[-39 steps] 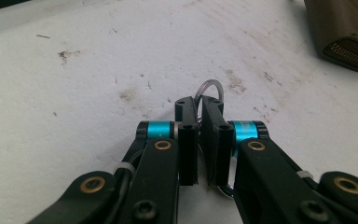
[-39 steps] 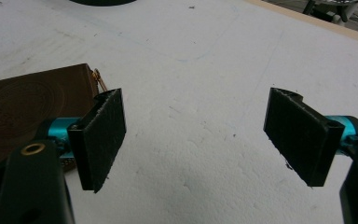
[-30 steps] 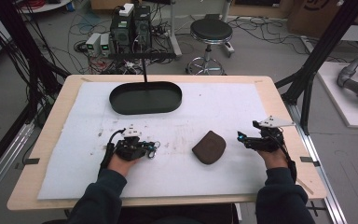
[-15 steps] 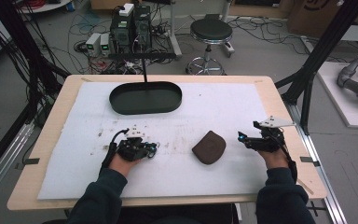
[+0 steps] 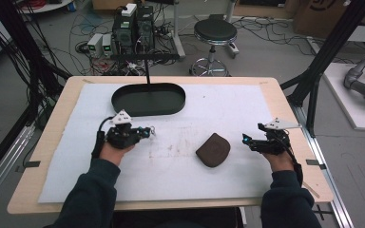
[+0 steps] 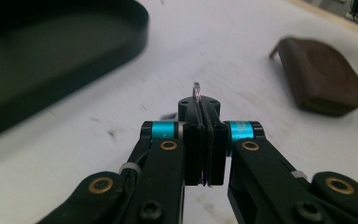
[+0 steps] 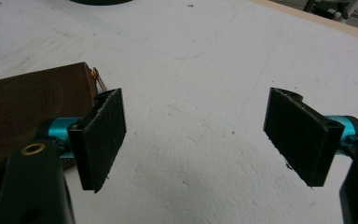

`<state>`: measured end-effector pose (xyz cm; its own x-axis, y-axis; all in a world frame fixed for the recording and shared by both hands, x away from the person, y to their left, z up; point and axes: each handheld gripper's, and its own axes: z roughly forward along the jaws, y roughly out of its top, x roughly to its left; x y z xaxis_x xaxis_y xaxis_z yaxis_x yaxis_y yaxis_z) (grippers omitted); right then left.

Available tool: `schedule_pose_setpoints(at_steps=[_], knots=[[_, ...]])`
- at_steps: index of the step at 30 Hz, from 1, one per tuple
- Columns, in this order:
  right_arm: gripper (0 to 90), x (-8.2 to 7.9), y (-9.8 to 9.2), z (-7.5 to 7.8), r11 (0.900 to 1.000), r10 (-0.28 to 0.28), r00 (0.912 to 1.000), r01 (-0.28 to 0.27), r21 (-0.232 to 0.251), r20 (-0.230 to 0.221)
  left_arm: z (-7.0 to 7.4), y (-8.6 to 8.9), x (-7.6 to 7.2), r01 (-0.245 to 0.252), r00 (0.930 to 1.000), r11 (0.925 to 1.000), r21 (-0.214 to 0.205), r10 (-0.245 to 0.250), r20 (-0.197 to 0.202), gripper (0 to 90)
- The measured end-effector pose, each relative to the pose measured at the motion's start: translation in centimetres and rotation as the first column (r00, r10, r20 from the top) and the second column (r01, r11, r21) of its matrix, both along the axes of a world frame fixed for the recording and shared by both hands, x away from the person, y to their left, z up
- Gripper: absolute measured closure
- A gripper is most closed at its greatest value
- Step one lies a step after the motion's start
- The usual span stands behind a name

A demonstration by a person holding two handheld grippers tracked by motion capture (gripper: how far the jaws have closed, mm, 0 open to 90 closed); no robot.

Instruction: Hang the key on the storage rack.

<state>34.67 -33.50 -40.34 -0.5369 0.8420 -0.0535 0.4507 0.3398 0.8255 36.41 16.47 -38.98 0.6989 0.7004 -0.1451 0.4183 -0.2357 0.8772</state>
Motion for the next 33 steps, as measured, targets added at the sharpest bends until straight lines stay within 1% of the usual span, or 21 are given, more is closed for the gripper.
schedule_pose_setpoints(at_steps=[3, 4, 5, 6, 8, 11, 14, 15, 16, 17, 21, 22, 23, 24, 25, 26, 29, 30, 31, 33], knots=[[21.2, 0.1, 0.0, -0.1, 1.0000, -0.002, 1.0000, 0.002, -0.001, -0.003, 1.5, 1.7, 1.5, -0.026, 0.9988, 0.9991, -0.032, 0.028, 0.040, 88.0], [21.2, 0.2, -0.1, -0.1, 1.0000, -0.003, 1.0000, 0.003, 0.000, -0.008, 1.9, 2.2, 2.1, -0.025, 0.9982, 0.9988, -0.041, 0.027, 0.054, 88.0], [21.2, 0.2, -0.1, -0.1, 1.0000, -0.003, 1.0000, 0.003, 0.000, -0.008, 1.9, 2.2, 2.1, -0.025, 0.9982, 0.9988, -0.041, 0.027, 0.054, 88.0], [21.2, 0.3, -0.1, -0.2, 1.0000, -0.005, 0.9999, 0.005, -0.001, -0.012, 2.3, 2.8, 2.6, -0.029, 0.9967, 0.9983, -0.050, 0.033, 0.075, 88.0], [21.2, 0.4, -0.3, -0.3, 1.0000, -0.005, 0.9999, 0.005, 0.007, -0.015, 3.1, 4.0, 3.9, -0.050, 0.9939, 0.9961, -0.073, 0.057, 0.095, 88.0], [21.2, 0.4, -0.2, -0.3, 0.9999, -0.004, 0.9999, 0.004, 0.010, -0.011, 4.2, 5.5, 5.7, -0.061, 0.9885, 0.9918, -0.112, 0.076, 0.131, 88.0], [21.2, 0.5, -0.2, -0.3, 0.9999, -0.003, 0.9999, 0.003, 0.010, -0.011, 5.4, 6.5, 7.2, -0.059, 0.9833, 0.9926, -0.106, 0.076, 0.165, 88.0], [21.2, 0.6, -0.3, -0.3, 1.0000, -0.002, 1.0000, 0.002, 0.008, -0.009, 6.1, 7.0, 8.2, -0.059, 0.9805, 0.9929, -0.103, 0.077, 0.181, 88.0], [21.2, 0.6, -0.3, -0.3, 1.0000, -0.002, 1.0000, 0.002, 0.008, -0.009, 6.1, 7.0, 8.2, -0.059, 0.9805, 0.9929, -0.103, 0.077, 0.181, 88.0], [21.2, 0.6, -0.3, -0.3, 0.9999, -0.003, 1.0000, 0.003, 0.011, -0.008, 6.4, 7.3, 8.8, -0.061, 0.9809, 0.9927, -0.104, 0.079, 0.178, 88.0], [21.2, 0.7, -0.3, -0.3, 0.9999, -0.001, 0.9999, 0.001, 0.011, -0.013, 7.3, 8.1, 10.7, -0.072, 0.9781, 0.9921, -0.102, 0.090, 0.187, 88.0], [21.2, 0.8, -0.3, -0.3, 0.9999, -0.001, 0.9999, 0.001, 0.010, -0.010, 7.6, 8.7, 11.5, -0.080, 0.9773, 0.9917, -0.101, 0.098, 0.188, 88.0], [21.2, 0.8, -0.3, -0.3, 0.9999, -0.001, 0.9999, 0.001, 0.010, -0.010, 7.6, 8.7, 11.5, -0.080, 0.9773, 0.9917, -0.101, 0.098, 0.188, 88.0], [21.2, 0.8, -0.3, -0.3, 0.9999, -0.001, 0.9999, 0.001, 0.011, -0.011, 7.8, 8.9, 11.9, -0.085, 0.9764, 0.9915, -0.098, 0.103, 0.190, 88.0], [21.2, 0.8, -0.3, -0.3, 0.9999, -0.003, 1.0000, 0.003, 0.012, -0.009, 7.9, 9.2, 12.2, -0.097, 0.9739, 0.9907, -0.096, 0.114, 0.196, 88.0], [21.2, 0.8, -0.3, -0.3, 0.9999, -0.003, 1.0000, 0.003, 0.012, -0.009, 8.0, 9.5, 12.6, -0.103, 0.9742, 0.9899, -0.097, 0.121, 0.191, 88.0], [21.2, 0.8, -0.4, -0.3, 0.9999, -0.003, 1.0000, 0.003, 0.011, -0.005, 8.3, 10.2, 13.5, -0.124, 0.9731, 0.9892, -0.078, 0.137, 0.186, 87.9], [21.2, 0.8, -0.4, -0.3, 0.9999, -0.003, 1.0000, 0.003, 0.011, -0.005, 8.3, 10.3, 13.8, -0.129, 0.9715, 0.9890, -0.073, 0.141, 0.191, 87.9], [21.2, 0.8, -0.3, -0.3, 1.0000, -0.004, 1.0000, 0.004, 0.006, -0.006, 8.3, 10.5, 14.1, -0.130, 0.9722, 0.9886, -0.077, 0.142, 0.186, 88.0], [21.2, 0.7, -0.3, -0.3, 1.0000, -0.006, 0.9999, 0.006, 0.007, -0.009, 8.1, 10.7, 14.6, -0.137, 0.9726, 0.9884, -0.065, 0.147, 0.180, 87.9]])
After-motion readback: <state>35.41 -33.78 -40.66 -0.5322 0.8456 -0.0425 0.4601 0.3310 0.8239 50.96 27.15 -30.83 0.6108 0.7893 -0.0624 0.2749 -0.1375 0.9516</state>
